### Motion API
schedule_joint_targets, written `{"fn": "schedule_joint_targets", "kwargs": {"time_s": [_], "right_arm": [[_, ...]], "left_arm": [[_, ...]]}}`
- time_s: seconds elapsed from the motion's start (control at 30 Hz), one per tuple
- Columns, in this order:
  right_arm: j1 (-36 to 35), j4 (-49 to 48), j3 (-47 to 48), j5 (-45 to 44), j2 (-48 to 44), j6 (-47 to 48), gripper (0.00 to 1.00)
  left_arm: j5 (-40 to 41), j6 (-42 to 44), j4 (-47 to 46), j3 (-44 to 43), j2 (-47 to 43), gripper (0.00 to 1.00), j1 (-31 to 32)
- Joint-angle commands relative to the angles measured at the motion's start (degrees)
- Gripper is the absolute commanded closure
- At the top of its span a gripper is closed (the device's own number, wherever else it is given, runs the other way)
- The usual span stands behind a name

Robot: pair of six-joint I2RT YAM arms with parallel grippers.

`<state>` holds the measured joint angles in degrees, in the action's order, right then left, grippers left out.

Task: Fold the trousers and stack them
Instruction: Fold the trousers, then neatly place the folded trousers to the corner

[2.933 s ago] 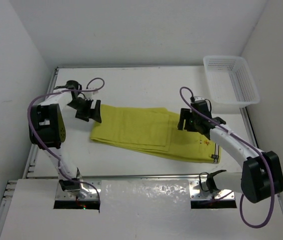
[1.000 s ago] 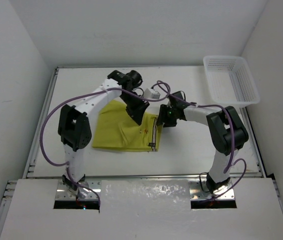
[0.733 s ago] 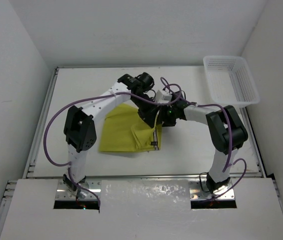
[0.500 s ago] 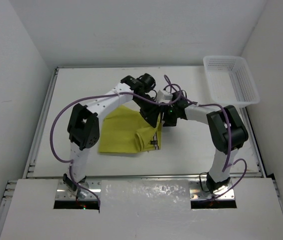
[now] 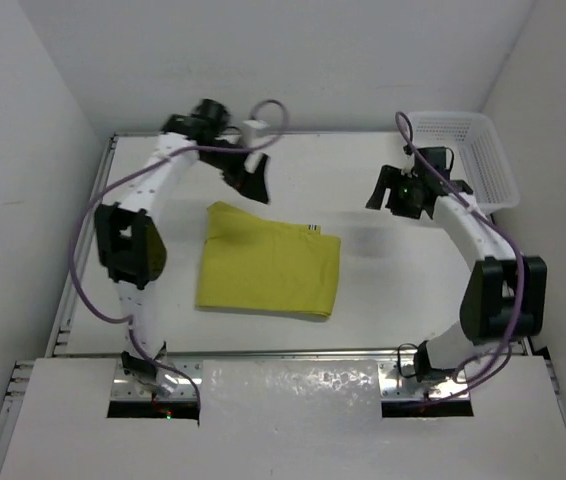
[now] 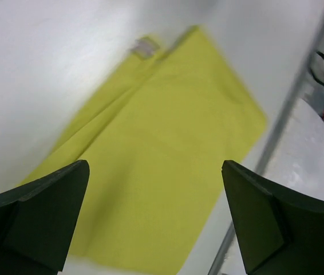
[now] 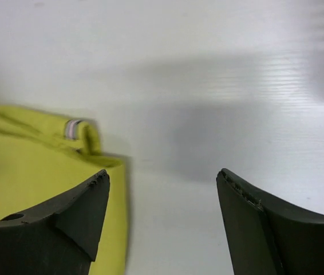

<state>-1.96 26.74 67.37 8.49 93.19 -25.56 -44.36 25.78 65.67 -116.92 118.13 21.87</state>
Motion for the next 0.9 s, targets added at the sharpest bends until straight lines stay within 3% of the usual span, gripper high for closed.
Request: {"fn": "schedule_joint_targets", "kwargs": {"time_s": [0.0,0.03,0.07,0.17,0.3,0.37,0.4,0.43,0.47,0.57,0.6,0.63,0.67,0.73,0.87], "right_arm": [[-3.7,-1.5,-8.4,10.1,-8.3,3.4,0.28],[-4.7,-3.2,-10.9,13.2,-9.2,2.1,0.28],[-5.6,-6.4,-13.1,14.5,-9.6,0.9,0.27],[-9.8,-12.9,-19.8,17.7,-8.0,-4.5,0.28],[-14.8,-18.7,-21.2,19.8,-1.1,-7.9,0.29],[-14.9,-22.5,-21.6,19.7,2.9,-9.6,0.34],[-15.0,-23.7,-21.7,20.2,4.2,-10.2,0.39],[-15.1,-24.9,-21.5,20.6,5.3,-10.8,0.46],[-15.1,-25.7,-21.1,20.8,7.3,-11.4,0.63],[-14.8,-25.4,-17.5,17.8,9.6,-11.7,0.90],[-14.7,-25.1,-16.1,16.7,10.3,-11.6,0.93],[-14.5,-23.5,-14.3,15.6,11.0,-11.4,0.94],[-14.1,-22.4,-12.3,14.4,13.1,-10.7,0.95],[-13.0,-17.4,-4.7,10.3,15.6,-9.2,0.99],[-8.3,-10.8,9.1,3.2,21.1,-7.8,1.00]], "left_arm": [[3.4,1.6,1.0,7.8,-8.7,0.00,-15.9],[7.8,1.7,0.1,10.5,-9.2,0.01,-17.5],[8.8,1.6,-1.2,16.4,-9.7,0.06,-18.8],[10.4,1.1,-5.5,23.6,-10.5,0.08,-21.1],[14.2,-2.0,-15.1,28.6,-10.5,0.05,-21.0],[17.9,-3.1,-17.4,29.5,-9.2,0.08,-21.1],[18.1,-3.5,-18.9,29.7,-7.6,0.12,-21.1],[16.9,-4.0,-19.5,30.2,-6.8,0.25,-21.1],[15.9,-4.2,-19.9,30.3,-5.1,0.33,-21.0],[14.1,-4.9,-21.5,30.2,-2.0,0.54,-20.5],[14.0,-5.1,-21.9,29.8,-1.2,0.60,-20.5],[14.1,-5.3,-22.3,28.7,-0.4,0.81,-20.5],[14.1,-5.6,-23.0,27.8,1.3,0.90,-20.5],[12.6,-6.0,-23.9,24.3,3.1,1.00,-20.4],[11.5,-7.8,-26.7,16.4,9.2,1.00,-17.8]]}}
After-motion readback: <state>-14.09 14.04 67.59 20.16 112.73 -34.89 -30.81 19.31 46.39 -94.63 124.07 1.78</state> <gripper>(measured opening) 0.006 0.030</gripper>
